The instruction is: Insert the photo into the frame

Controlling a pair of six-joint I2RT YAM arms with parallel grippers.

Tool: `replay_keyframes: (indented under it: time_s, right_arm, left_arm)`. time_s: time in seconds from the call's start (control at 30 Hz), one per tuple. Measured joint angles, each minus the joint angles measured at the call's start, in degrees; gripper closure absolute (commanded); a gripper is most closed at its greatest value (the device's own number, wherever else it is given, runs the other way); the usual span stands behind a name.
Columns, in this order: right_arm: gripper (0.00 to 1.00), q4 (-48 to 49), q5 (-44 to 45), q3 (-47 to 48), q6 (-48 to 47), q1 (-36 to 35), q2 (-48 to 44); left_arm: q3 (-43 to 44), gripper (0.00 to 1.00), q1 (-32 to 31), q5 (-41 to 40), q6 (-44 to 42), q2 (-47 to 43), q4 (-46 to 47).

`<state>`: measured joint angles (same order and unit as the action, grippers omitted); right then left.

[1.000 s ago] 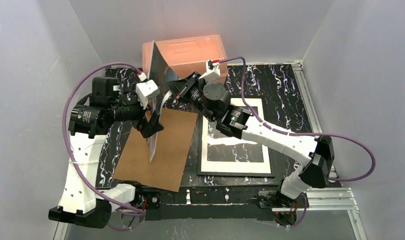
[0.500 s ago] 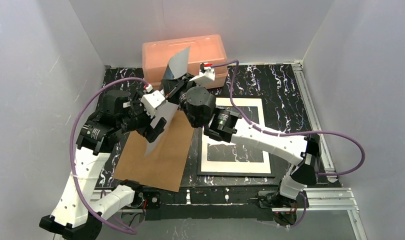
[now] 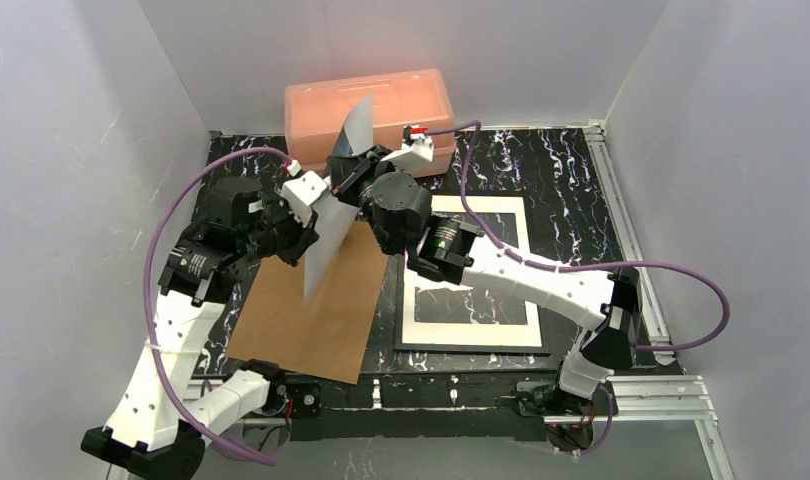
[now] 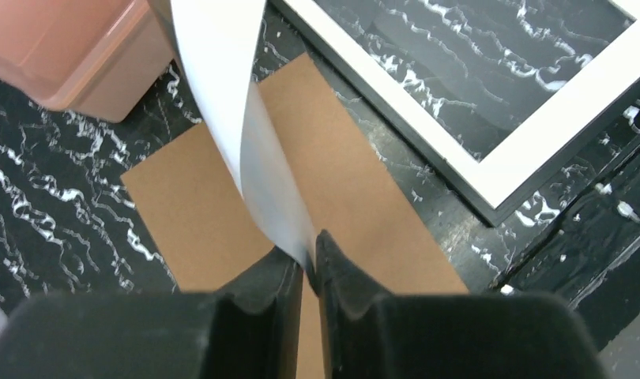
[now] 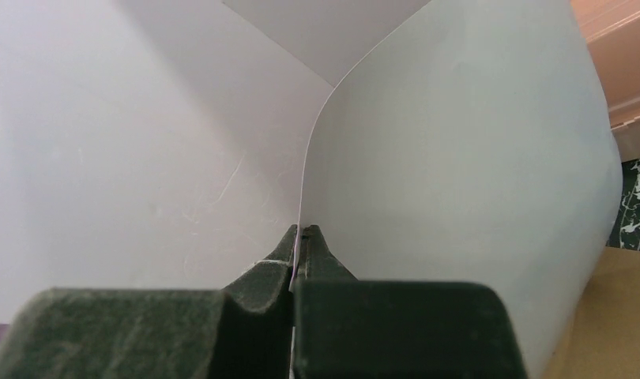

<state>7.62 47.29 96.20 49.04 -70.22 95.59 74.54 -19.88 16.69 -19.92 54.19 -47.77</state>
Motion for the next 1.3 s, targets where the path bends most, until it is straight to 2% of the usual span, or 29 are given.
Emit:
replay_keyframes:
  time_s: [0.07,0.23,0.27,0.37,0.47,0.67,0.73,0.87,0.93,1.07,1.3]
  right_arm:
    - [0.85,0.1,-0.2,0.0,0.0,0.0,-0.2]
    - [0.26,0.9,-2.1,-0.9,-2.8,0.1,-1.0]
    - [0.18,1.1,-3.2,-1.6,-4.0,0.4,-1.3]
    - [0.07,1.5,-10.4,-4.2,-7.9,2.3,-3.1]
    - [0.02,2.3,-25.4,-10.5,-11.8,7.6,-8.1]
    - [0.01,8.1,-52.4,-30.4,-17.7,28.9,-24.2]
    - [0.01,9.0,-59.8,-34.8,-20.8,31.8,-28.5]
    - [0.01,9.7,-71.2,-38.2,-26.6,31.9,-32.6]
    - [0.01,9.4,-72.0,-39.3,-28.9,32.3,-33.3]
    - [0.01,8.7,-67.6,-42.5,-31.2,35.7,-34.2]
    - [0.01,9.5,-59.8,-44.8,-27.3,47.4,-31.1]
  left_arm:
    - [0.2,1.0,0.0,0.5,0.7,0.1,-0.1]
    - [0.8,1.0,0.0,1.3,0.7,-0.1,0.1]
    - [1.1,1.0,0.1,1.6,0.5,-0.4,0.3]
    - [2.2,1.0,0.0,2.3,-1.0,-1.5,0.5]
    - [2.9,1.0,0.0,3.3,-4.1,-2.2,0.2]
    - [5.6,1.0,0.0,4.9,-9.7,-2.8,-1.7]
    - [6.5,1.0,0.0,5.0,-10.7,-3.0,-2.1]
    - [8.2,1.0,0.0,5.0,-11.2,-3.1,-2.3]
    - [9.0,1.0,0.0,5.2,-11.2,-2.9,-2.4]
    - [10.5,1.0,0.0,5.4,-11.2,-2.1,-2.9]
    - [15.8,1.0,0.0,7.1,-9.0,0.1,-3.7]
